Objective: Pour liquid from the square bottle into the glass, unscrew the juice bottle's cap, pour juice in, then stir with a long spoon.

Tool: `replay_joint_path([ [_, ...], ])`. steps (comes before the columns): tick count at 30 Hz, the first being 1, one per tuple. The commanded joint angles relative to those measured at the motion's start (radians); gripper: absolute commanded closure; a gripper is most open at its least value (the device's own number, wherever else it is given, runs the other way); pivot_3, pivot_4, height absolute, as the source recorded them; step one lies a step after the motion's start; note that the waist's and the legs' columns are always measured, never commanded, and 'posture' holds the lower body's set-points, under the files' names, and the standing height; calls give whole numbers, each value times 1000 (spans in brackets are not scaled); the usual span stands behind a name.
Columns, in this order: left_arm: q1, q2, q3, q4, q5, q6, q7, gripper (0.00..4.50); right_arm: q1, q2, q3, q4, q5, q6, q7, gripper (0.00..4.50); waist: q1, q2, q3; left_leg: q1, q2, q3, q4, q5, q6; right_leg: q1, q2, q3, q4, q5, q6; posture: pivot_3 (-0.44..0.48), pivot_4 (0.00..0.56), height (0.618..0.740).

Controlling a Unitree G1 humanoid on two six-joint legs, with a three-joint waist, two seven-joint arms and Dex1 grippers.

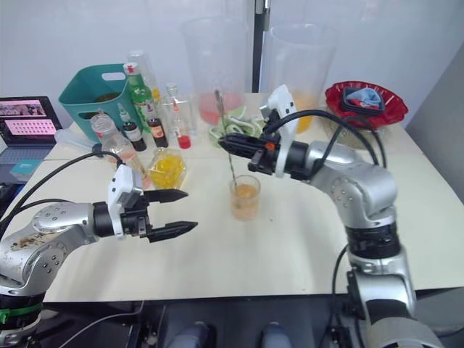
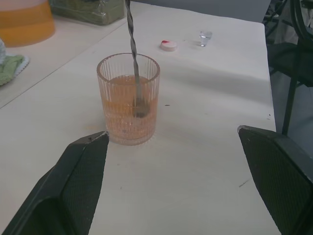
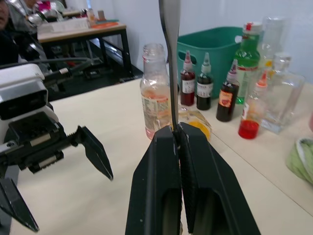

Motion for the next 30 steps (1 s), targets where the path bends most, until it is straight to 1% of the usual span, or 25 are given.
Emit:
replay_joint_path([
  [1, -28, 10, -9, -8, 8, -20, -9, 47, -57, -44, -31, -63, 29, 44, 15, 4500, -1, 0, 0, 0, 0, 0, 0, 0, 0, 0, 0, 0, 0, 0, 0, 0, 150, 740],
  [4, -39, 9, -18, 3, 12, -26, -12, 47, -55, -98, 7, -76, -11, 49, 39, 4500, -1, 0, 0, 0, 0, 0, 0, 0, 0, 0, 1, 0, 0, 0, 0, 0, 150, 740],
  [8, -42, 13, -16, 5, 9, -25, -16, 47, -25, -116, 33, -61, -80, -6, 39, 4500, -1, 0, 0, 0, 0, 0, 0, 0, 0, 0, 0, 0, -1, 0, 0, 0, 150, 740],
  [11, -44, 16, -11, 7, 8, -24, -20, 47, -19, -88, 29, -38, -112, -49, 31, 4500, -1, 0, 0, 0, 0, 0, 0, 0, 0, 0, 0, 0, 0, 0, 0, 0, 150, 740],
  [16, -52, 16, -14, 11, 14, -25, -21, 47, 7, -46, 58, 22, -224, -188, 27, 4500, -2, 0, 0, 0, 0, 0, 0, 0, 0, 0, 0, 0, 0, 0, 0, 0, 150, 740],
  [21, -60, 15, -18, 13, 20, -24, -23, 47, 20, 13, 45, 67, -272, -290, 11, 4500, -2, 0, 0, 0, 0, 0, 0, 0, 0, 0, 0, 0, 0, 0, 0, 0, 150, 740],
  [25, -63, 16, -18, 14, 24, -23, -28, 47, 25, 66, 40, 85, -274, -338, 21, 4500, -3, 0, 0, 0, 0, 0, 0, 0, 0, 0, 0, 0, 1, 0, 0, 0, 150, 740],
  [30, -69, 10, -27, 20, 35, -29, -29, 47, 34, 121, 20, 69, -234, -324, 28, 4500, -2, 0, 0, 0, 0, 0, 0, 0, 0, -1, 0, 0, 2, 0, 0, 0, 150, 740],
])
